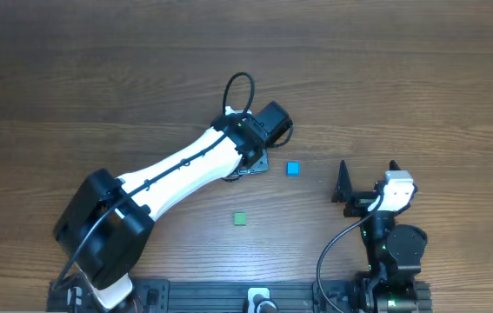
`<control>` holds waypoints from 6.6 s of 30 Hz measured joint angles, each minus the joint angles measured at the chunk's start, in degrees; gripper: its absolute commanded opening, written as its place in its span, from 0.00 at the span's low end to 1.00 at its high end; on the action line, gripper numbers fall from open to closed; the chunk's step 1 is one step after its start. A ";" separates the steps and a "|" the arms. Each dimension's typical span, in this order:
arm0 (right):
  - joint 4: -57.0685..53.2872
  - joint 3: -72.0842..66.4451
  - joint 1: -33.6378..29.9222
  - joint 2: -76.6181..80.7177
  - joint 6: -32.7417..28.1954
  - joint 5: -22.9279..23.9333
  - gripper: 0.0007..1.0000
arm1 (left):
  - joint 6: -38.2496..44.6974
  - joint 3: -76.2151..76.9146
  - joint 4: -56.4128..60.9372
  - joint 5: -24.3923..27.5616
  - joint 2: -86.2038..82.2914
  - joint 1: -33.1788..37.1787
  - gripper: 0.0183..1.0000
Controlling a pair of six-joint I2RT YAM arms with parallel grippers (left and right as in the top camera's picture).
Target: Stack Cubes
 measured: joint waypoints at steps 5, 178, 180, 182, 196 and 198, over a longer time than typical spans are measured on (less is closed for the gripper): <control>-0.02 0.00 0.00 0.00 0.00 0.00 0.99 | -0.02 0.00 -0.02 0.00 0.00 0.00 0.43; -38.45 54.14 58.82 94.29 52.41 4.70 0.97 | 46.97 -76.48 47.56 16.76 -106.53 45.13 1.00; -38.47 54.14 58.90 94.86 53.09 4.85 0.96 | 46.99 -76.50 47.56 16.76 -106.53 45.13 1.00; -38.47 54.14 58.90 95.41 54.25 5.11 0.95 | 46.97 -76.48 47.56 16.76 -106.53 45.13 1.00; -36.89 54.14 58.95 97.33 57.48 6.36 0.80 | 46.99 -76.48 47.56 16.76 -106.53 45.13 1.00; -36.50 54.14 58.95 97.68 57.51 6.36 0.77 | 46.99 -76.50 47.56 16.76 -106.53 45.13 1.00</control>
